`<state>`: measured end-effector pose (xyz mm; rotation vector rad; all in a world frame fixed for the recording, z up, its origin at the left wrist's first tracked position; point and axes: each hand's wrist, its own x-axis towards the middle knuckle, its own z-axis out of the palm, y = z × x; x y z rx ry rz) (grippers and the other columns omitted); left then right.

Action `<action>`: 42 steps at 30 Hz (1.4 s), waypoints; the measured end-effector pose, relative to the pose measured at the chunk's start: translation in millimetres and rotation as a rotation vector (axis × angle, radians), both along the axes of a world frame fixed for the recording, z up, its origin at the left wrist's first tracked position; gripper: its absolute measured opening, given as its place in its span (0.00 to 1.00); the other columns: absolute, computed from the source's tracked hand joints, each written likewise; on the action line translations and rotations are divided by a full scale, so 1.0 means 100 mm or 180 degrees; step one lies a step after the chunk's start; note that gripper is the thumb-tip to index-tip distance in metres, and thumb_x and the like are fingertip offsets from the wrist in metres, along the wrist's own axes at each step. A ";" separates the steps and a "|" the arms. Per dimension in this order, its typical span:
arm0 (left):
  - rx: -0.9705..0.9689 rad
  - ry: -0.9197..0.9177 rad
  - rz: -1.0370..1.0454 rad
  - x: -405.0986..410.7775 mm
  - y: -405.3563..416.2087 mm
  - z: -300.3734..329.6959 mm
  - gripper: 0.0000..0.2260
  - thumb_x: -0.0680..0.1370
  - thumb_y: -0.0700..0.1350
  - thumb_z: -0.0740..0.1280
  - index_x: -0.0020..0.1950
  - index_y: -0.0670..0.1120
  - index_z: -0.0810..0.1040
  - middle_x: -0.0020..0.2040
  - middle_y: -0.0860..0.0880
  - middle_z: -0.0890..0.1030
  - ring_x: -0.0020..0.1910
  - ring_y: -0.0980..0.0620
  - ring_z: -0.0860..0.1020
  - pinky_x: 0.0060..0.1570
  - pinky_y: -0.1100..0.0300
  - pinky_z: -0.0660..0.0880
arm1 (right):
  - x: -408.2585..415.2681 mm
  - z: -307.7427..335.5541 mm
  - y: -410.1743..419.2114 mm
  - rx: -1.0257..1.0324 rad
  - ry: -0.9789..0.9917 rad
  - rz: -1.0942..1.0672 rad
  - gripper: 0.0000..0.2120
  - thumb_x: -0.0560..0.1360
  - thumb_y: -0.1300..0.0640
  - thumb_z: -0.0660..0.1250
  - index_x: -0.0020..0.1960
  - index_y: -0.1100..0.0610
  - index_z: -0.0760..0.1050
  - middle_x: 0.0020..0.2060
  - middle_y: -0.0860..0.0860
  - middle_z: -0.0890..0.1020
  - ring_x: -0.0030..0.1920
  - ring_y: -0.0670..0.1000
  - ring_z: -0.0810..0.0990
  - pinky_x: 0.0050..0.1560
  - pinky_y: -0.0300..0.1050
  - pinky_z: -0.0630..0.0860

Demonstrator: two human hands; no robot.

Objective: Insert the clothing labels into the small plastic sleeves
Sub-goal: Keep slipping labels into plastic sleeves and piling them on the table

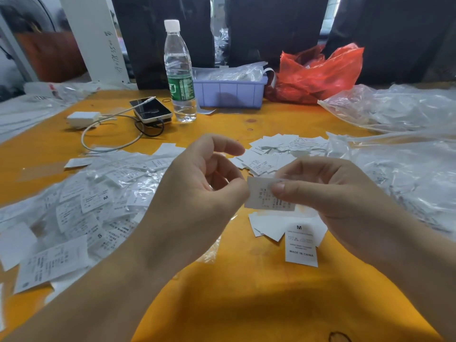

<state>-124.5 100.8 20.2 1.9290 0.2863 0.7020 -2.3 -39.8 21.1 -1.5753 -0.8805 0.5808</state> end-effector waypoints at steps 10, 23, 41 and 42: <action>0.0160 0.0017 0.0022 0.01 -0.05 0.00 0.13 0.67 0.44 0.67 0.49 0.58 0.76 0.37 0.52 0.81 0.35 0.46 0.78 0.33 0.52 0.77 | -0.03 -0.01 -0.02 0.0013 -0.0255 0.0069 0.10 0.63 0.50 0.72 0.39 0.56 0.82 0.37 0.48 0.85 0.41 0.48 0.83 0.46 0.46 0.71; 0.0186 0.0061 -0.0100 0.02 -0.06 -0.06 0.13 0.68 0.46 0.68 0.50 0.59 0.76 0.38 0.53 0.82 0.34 0.50 0.78 0.33 0.52 0.78 | -0.02 -0.08 0.01 0.0010 -0.0283 -0.0032 0.11 0.63 0.49 0.74 0.40 0.55 0.83 0.39 0.48 0.85 0.44 0.51 0.84 0.48 0.47 0.75; 0.0089 0.0029 -0.0311 0.02 -0.07 -0.06 0.15 0.69 0.45 0.68 0.54 0.59 0.75 0.43 0.53 0.84 0.37 0.47 0.79 0.35 0.42 0.79 | -0.02 -0.05 0.00 0.0073 -0.0377 -0.0156 0.07 0.63 0.48 0.73 0.38 0.50 0.83 0.40 0.45 0.86 0.50 0.43 0.83 0.55 0.54 0.76; 0.0098 0.0027 -0.0327 0.01 -0.07 -0.06 0.15 0.69 0.45 0.68 0.54 0.59 0.75 0.43 0.53 0.84 0.37 0.47 0.79 0.35 0.43 0.79 | -0.02 -0.05 0.00 0.0079 -0.0362 -0.0151 0.07 0.62 0.48 0.73 0.37 0.49 0.83 0.40 0.45 0.86 0.50 0.43 0.83 0.54 0.54 0.76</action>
